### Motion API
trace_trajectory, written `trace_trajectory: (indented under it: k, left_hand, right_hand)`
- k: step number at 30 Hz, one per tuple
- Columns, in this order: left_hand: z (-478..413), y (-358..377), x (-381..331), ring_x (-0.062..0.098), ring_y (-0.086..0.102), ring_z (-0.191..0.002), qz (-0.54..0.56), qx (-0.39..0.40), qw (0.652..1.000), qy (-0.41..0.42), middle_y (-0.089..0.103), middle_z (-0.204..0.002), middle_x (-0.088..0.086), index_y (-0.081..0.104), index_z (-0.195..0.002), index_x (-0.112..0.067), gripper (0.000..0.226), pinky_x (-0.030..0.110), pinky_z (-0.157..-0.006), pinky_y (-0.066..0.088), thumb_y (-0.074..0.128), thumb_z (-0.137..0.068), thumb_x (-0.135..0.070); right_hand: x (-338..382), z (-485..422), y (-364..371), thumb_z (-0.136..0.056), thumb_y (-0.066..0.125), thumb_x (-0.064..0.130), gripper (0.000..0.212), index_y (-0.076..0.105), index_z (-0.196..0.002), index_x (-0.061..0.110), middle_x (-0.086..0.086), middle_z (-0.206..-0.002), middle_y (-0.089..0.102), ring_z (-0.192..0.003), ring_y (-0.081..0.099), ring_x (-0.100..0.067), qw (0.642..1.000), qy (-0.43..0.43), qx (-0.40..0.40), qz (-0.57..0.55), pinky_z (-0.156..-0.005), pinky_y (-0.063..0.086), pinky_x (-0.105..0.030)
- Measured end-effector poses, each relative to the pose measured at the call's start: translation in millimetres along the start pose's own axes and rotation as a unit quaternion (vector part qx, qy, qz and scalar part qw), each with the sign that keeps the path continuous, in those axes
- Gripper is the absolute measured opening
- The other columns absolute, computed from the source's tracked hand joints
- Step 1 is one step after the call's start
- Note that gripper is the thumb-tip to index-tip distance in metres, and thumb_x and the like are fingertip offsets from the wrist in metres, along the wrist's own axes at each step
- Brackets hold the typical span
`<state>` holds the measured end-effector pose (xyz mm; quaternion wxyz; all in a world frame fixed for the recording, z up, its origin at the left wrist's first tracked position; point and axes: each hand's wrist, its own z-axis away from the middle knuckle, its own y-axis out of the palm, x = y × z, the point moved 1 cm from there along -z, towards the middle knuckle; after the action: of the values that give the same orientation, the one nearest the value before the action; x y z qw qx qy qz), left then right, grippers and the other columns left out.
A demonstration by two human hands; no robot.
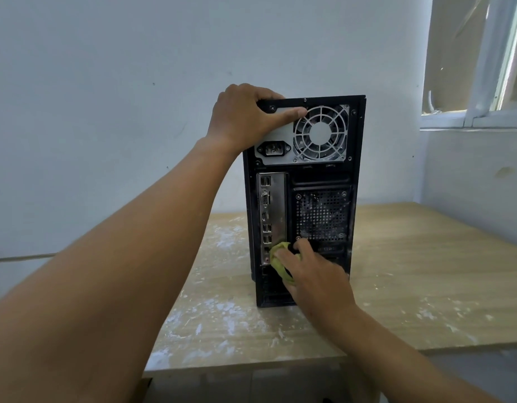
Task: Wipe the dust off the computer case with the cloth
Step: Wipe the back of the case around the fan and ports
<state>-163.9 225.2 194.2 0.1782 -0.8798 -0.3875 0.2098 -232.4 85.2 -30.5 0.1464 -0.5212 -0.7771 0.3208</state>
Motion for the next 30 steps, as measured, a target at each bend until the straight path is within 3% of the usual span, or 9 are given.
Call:
trace_trajectory:
  k: [3, 5, 7, 10, 15, 24, 30]
  left_hand:
    - [0, 1, 0, 0.005, 0.066, -0.078, -0.005, 0.001, 1.0, 0.001, 0.072, -0.077, -0.015, 0.077, -0.094, -0.037, 0.05, 0.029, -0.078, 0.054, 0.065, -0.068, -0.078]
    - [-1, 1, 0, 0.005, 0.066, -0.078, -0.005, 0.003, 1.0, 0.007, 0.072, -0.078, -0.014, 0.077, -0.094, -0.036, 0.049, 0.029, -0.077, 0.054, 0.066, -0.069, -0.077]
    - [-1, 0, 1, 0.005, 0.066, -0.078, -0.005, 0.0, 1.0, 0.007, 0.072, -0.078, -0.014, 0.077, -0.094, -0.037, 0.049, 0.029, -0.077, 0.054, 0.065, -0.069, -0.078]
    - [-1, 0, 0, 0.004, 0.066, -0.077, -0.008, 0.001, 1.0, 0.0, 0.072, -0.077, -0.015, 0.077, -0.093, -0.037, 0.05, 0.028, -0.076, 0.054, 0.065, -0.068, -0.078]
    - [0, 0, -1, 0.004, 0.066, -0.077, -0.005, 0.0, 1.0, -0.001, 0.072, -0.077, -0.016, 0.077, -0.092, -0.037, 0.049, 0.029, -0.074, 0.055, 0.064, -0.068, -0.078]
    - [1, 1, 0, 0.005, 0.067, -0.077, -0.004, -0.004, 1.0, 0.003, 0.073, -0.076, -0.012, 0.077, -0.091, -0.038, 0.051, 0.031, -0.077, 0.055, 0.063, -0.067, -0.08]
    - [1, 0, -1, 0.007, 0.067, -0.078, -0.002, -0.003, 1.0, 0.003, 0.073, -0.076, -0.011, 0.077, -0.092, -0.038, 0.049, 0.031, -0.077, 0.055, 0.065, -0.068, -0.079]
  right_hand:
    - [-5, -6, -6, -0.051, 0.093, 0.023, 0.054, 0.065, -0.098, 0.022, -0.003, -0.088, 0.056, -0.041, 0.05, -0.012, 1.0, 0.002, 0.025, 0.001, -0.031, 0.025, -0.02]
    - [-8, -15, -14, -0.063, 0.089, 0.024, 0.046, 0.063, -0.101, 0.024, -0.002, -0.09, 0.054, -0.043, 0.048, -0.01, 1.0, 0.006, 0.021, -0.011, -0.031, 0.028, -0.02]
    - [-11, -33, -26, -0.08, 0.077, 0.025, 0.03, 0.061, -0.106, 0.024, -0.003, -0.093, 0.054, -0.046, 0.047, -0.008, 1.0, 0.006, 0.0, -0.029, -0.034, 0.039, -0.02]
    - [-13, -73, -61, -0.088, 0.069, 0.024, 0.026, 0.062, -0.113, 0.021, -0.009, -0.1, 0.056, -0.051, 0.048, -0.013, 0.996, 0.024, -0.078, -0.044, -0.042, 0.036, -0.018]
    - [-12, -91, -78, -0.086, 0.069, 0.025, 0.038, 0.056, -0.122, 0.023, -0.007, -0.114, 0.051, -0.068, 0.06, -0.03, 0.996, 0.04, -0.075, -0.018, -0.051, 0.035, -0.029]
    - [-7, -28, -17, -0.065, 0.088, 0.02, 0.047, 0.063, -0.105, 0.016, -0.007, -0.091, 0.054, -0.041, 0.049, -0.015, 1.0, 0.0, -0.021, -0.003, -0.03, 0.043, -0.027]
    - [-1, 5, 9, -0.063, 0.088, 0.02, 0.046, 0.063, -0.102, 0.018, -0.005, -0.088, 0.055, -0.039, 0.048, -0.013, 1.0, 0.014, -0.004, -0.011, -0.031, 0.027, -0.021]
